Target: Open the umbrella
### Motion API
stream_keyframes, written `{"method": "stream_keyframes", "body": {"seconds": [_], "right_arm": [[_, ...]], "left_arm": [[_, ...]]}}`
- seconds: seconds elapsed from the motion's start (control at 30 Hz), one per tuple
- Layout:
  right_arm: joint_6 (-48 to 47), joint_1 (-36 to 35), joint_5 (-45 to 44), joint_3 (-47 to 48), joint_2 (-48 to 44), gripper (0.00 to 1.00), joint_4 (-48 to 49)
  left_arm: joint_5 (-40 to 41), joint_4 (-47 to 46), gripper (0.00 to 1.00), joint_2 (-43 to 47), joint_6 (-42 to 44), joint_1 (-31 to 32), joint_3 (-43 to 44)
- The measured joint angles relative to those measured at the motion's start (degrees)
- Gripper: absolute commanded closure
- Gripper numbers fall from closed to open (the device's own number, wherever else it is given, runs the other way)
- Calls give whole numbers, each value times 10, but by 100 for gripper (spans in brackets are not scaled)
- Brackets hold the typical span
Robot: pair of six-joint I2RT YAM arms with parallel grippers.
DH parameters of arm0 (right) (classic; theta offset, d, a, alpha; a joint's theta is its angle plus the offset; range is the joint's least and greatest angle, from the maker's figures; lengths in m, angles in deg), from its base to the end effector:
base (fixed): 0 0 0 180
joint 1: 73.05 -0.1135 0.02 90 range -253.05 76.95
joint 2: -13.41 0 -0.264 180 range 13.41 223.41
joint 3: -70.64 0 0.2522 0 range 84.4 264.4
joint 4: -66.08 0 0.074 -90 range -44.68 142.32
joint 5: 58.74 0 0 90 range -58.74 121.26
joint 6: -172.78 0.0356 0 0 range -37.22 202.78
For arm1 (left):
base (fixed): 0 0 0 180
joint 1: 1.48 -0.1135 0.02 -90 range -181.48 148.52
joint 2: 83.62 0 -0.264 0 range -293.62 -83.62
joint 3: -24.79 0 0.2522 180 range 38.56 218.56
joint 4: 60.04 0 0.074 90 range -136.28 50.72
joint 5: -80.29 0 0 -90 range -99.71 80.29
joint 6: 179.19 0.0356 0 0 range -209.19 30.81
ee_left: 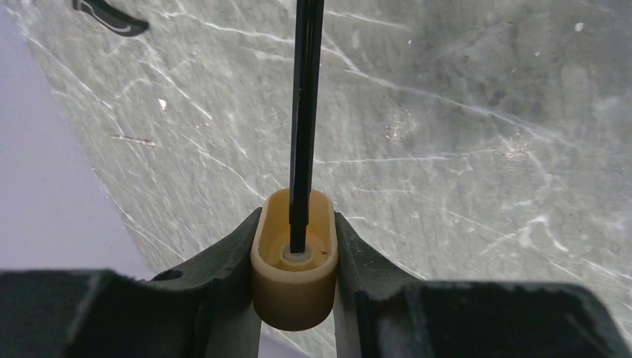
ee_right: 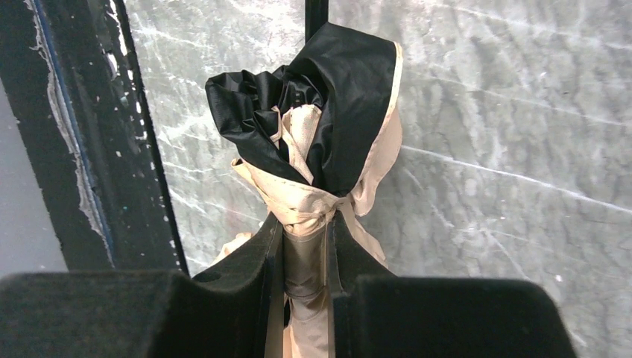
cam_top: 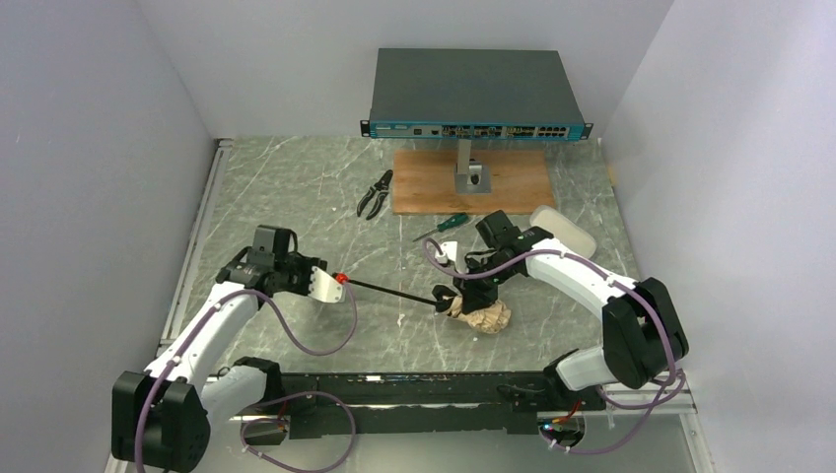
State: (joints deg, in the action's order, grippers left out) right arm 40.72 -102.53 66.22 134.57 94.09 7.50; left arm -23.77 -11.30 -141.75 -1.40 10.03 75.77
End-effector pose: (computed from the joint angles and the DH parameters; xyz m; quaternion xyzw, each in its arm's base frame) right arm 0.2031 0.1383 0.2015 -0.5841 0.7452 0.2828 0.1537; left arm 0.1861 -0.0467 0.2164 0.7464 0.5870 0.0877 0.3012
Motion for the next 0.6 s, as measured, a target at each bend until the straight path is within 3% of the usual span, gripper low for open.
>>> {"method": "stream_keyframes", "body": {"seconds": [0.37, 0.6], "right_arm": [[-75, 25, 26, -26, -33, 100, 40], [-85, 27, 33, -28, -27, 100, 46]], "left_arm": [[-180, -14, 100, -34, 98, -134, 0], [-224, 7, 100, -73, 127, -165, 4]]}}
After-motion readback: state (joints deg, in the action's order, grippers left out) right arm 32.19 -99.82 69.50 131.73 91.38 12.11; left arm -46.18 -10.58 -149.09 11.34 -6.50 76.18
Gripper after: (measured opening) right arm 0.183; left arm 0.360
